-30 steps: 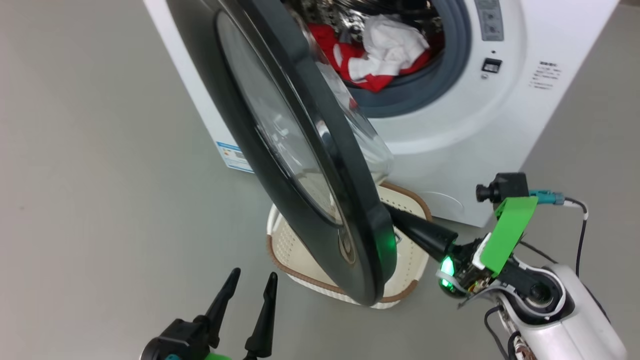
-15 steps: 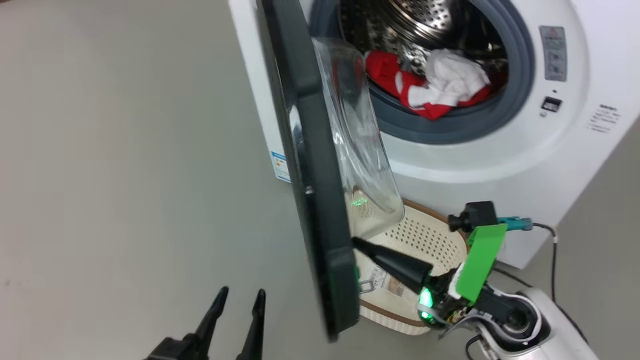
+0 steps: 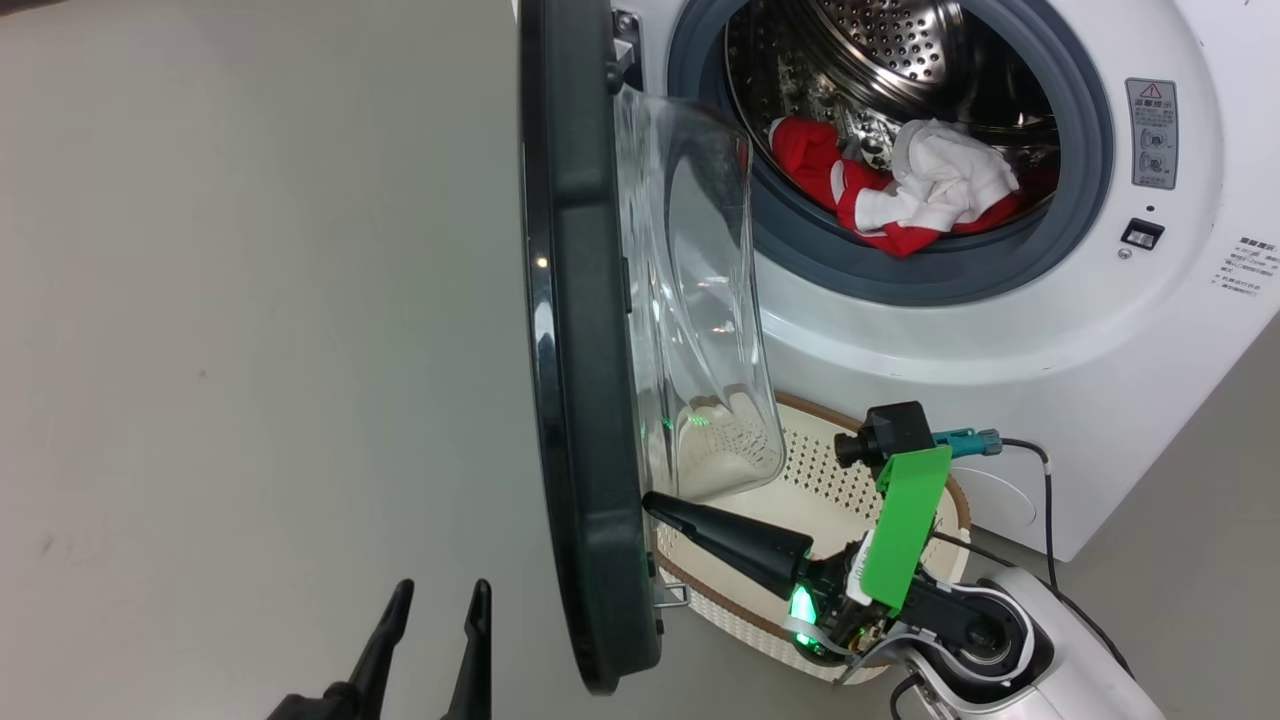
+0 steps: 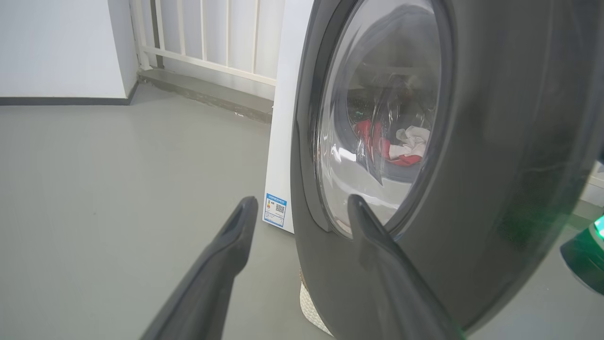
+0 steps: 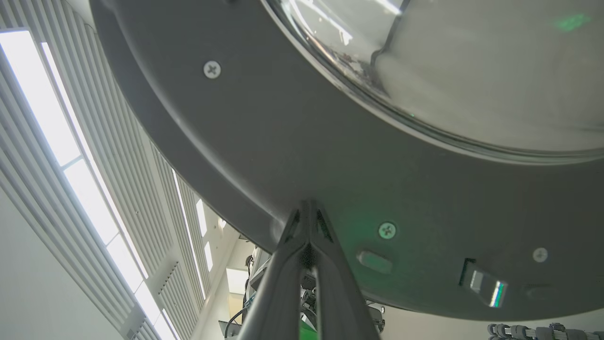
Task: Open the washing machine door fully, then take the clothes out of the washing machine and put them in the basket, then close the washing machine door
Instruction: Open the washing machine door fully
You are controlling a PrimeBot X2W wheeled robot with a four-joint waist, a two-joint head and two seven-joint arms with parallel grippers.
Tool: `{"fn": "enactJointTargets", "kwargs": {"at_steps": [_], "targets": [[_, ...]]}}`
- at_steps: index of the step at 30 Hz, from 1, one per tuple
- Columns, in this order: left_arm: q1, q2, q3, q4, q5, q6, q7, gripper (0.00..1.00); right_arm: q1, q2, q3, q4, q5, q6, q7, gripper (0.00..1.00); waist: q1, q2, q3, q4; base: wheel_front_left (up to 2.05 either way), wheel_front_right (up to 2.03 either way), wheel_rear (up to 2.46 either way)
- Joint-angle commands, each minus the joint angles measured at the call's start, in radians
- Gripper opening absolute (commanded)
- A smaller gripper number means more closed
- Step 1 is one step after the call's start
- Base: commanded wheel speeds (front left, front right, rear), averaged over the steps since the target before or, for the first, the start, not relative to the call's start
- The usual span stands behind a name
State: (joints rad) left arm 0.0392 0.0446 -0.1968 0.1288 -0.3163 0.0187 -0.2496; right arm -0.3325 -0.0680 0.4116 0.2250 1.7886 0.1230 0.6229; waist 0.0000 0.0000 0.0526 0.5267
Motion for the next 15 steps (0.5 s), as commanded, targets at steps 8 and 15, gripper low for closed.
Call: {"fn": "enactJointTargets", "kwargs": {"at_steps": [8,15], "targets": [[-0.005,0.006,0.039,-0.041,0.004,0.011,-0.012,1.00,-0.049,0.018,0.041,-0.029,0.018,0.008,-0.030,0.00,0.0000,0.0000,-0.003,-0.001,0.00,0.00,0.00],[-0.009,0.006,0.032,-0.035,0.001,0.004,-0.012,1.00,-0.028,0.018,0.009,-0.011,-0.052,0.008,-0.070,0.73,0.0000,0.0000,-0.007,-0.007,0.00,0.00,0.00]]}}
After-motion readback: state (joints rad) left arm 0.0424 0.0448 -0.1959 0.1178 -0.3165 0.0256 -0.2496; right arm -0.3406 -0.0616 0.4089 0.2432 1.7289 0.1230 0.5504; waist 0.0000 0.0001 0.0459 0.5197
